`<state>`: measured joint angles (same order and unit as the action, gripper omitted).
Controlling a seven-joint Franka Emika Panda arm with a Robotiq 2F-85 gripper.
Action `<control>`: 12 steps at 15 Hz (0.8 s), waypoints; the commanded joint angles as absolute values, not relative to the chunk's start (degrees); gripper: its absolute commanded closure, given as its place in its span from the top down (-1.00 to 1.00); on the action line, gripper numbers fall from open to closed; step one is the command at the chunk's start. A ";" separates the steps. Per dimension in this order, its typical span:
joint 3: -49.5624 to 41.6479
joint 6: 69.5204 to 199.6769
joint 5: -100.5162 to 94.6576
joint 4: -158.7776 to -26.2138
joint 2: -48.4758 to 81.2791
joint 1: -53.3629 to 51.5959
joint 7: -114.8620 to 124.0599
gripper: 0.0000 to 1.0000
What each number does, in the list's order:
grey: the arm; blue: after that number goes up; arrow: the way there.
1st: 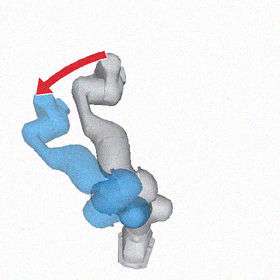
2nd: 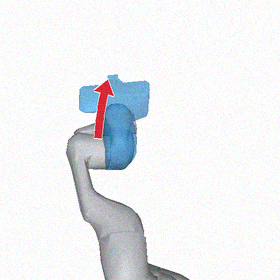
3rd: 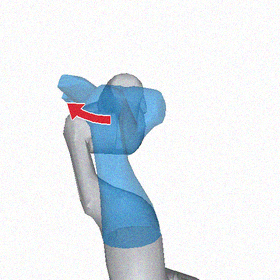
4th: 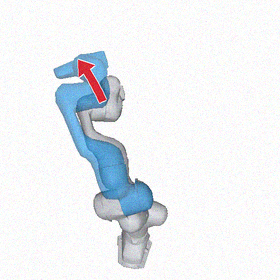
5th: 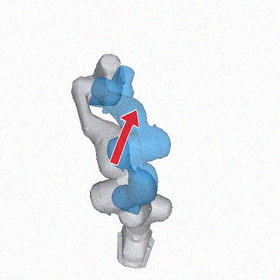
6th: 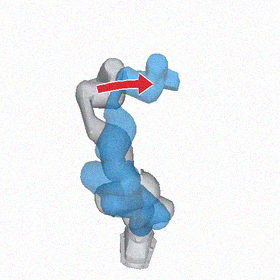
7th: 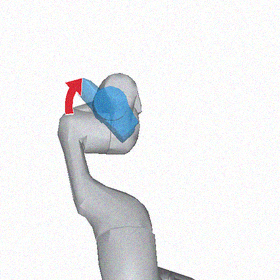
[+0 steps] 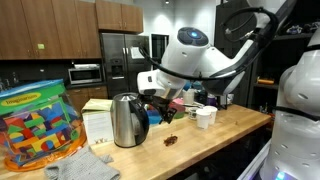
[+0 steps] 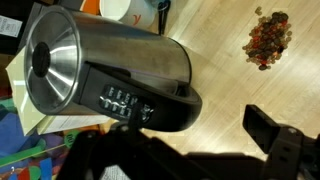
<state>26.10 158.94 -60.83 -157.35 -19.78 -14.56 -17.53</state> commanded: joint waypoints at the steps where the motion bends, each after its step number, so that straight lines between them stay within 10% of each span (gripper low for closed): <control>1: 26.69 159.24 -62.73 -156.75 -19.15 -13.60 -15.87 1.00; 12: 26.70 159.73 -63.22 -156.44 -17.20 -13.36 -15.40 1.00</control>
<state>26.12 159.00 -60.83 -157.31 -18.48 -14.56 -17.26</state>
